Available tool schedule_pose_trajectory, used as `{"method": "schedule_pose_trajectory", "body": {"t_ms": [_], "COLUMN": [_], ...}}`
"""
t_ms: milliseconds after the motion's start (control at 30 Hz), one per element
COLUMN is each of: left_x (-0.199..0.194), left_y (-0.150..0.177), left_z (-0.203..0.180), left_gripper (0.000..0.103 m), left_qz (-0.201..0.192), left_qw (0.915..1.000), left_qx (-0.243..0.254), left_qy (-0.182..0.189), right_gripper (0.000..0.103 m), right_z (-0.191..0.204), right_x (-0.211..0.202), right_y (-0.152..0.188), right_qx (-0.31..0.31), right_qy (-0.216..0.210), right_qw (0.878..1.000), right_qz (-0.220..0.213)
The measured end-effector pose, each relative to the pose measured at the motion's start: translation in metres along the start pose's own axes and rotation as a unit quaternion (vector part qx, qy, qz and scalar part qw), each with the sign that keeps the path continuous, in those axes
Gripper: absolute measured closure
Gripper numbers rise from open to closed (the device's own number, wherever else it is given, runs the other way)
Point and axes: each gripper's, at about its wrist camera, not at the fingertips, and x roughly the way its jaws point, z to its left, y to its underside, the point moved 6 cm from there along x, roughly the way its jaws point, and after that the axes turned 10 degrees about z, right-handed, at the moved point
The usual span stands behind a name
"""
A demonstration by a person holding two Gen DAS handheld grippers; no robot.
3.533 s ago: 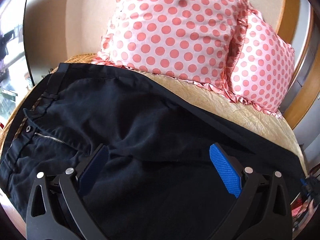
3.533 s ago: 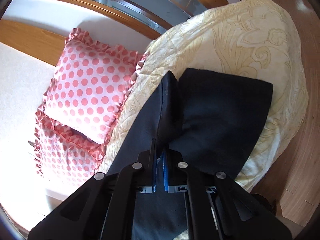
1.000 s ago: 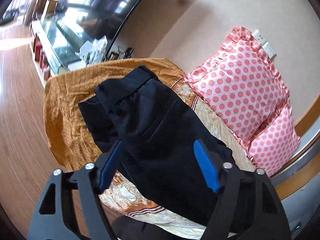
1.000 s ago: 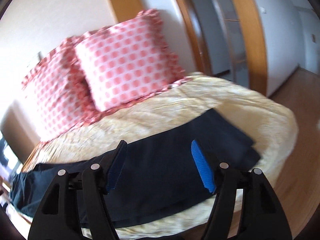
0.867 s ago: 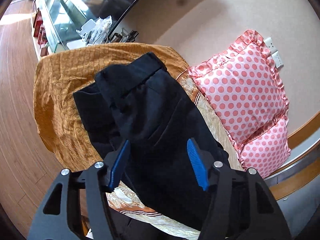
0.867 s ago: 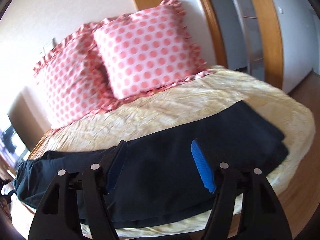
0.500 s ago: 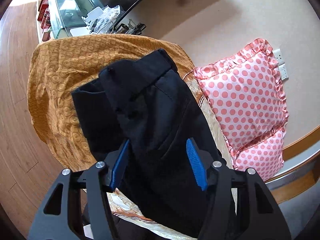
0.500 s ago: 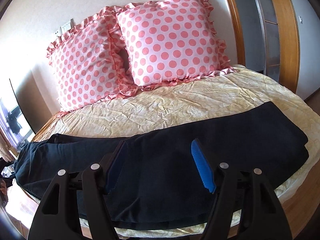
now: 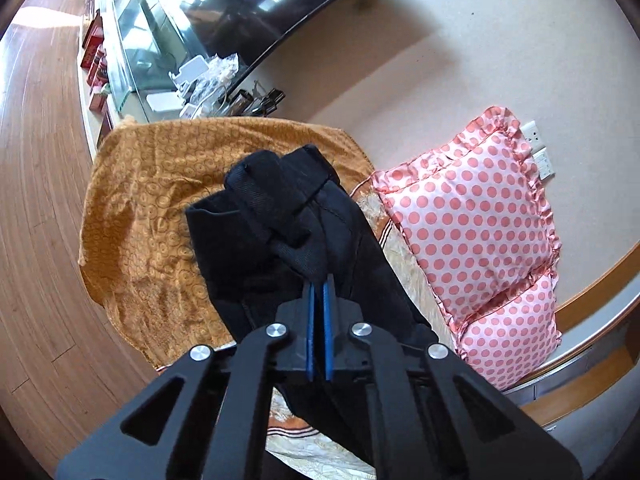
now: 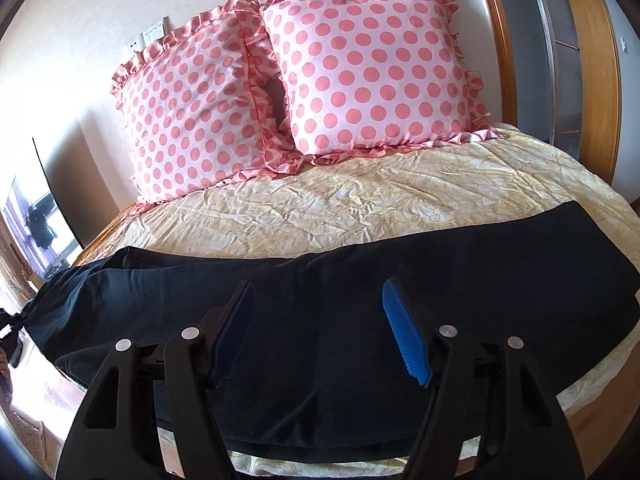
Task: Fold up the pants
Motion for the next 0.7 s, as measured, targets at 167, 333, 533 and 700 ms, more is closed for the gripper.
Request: {"method": "schedule_pose_trajectory", "body": {"t_ms": [167, 333, 533, 700], "left_x": [0.021, 0.005, -0.028, 0.025], "left_y": [0.010, 0.012, 0.056, 0.121], "left_z": [0.036, 0.023, -0.081, -0.160], "left_gripper": [0.099, 0.052, 0.002, 0.002], "left_qz": [0.032, -0.050, -0.172, -0.101], "left_qw": [0.9976, 0.9897, 0.9313, 0.9029], "left_qx": [-0.018, 0.044, 0.274, 0.405], "left_qy": [-0.059, -0.126, -0.168, -0.102], "right_gripper": [0.035, 0.032, 0.029, 0.028], "right_z": [0.020, 0.032, 0.032, 0.013], "right_x": [0.008, 0.008, 0.007, 0.015], "right_y": [0.002, 0.011, 0.027, 0.040], "right_qx": [-0.021, -0.044, -0.089, -0.071], "right_qy": [-0.041, -0.068, -0.043, -0.012], "right_qw": [0.999, 0.996, 0.995, 0.996], "right_qz": [0.014, 0.024, 0.029, 0.045]}}
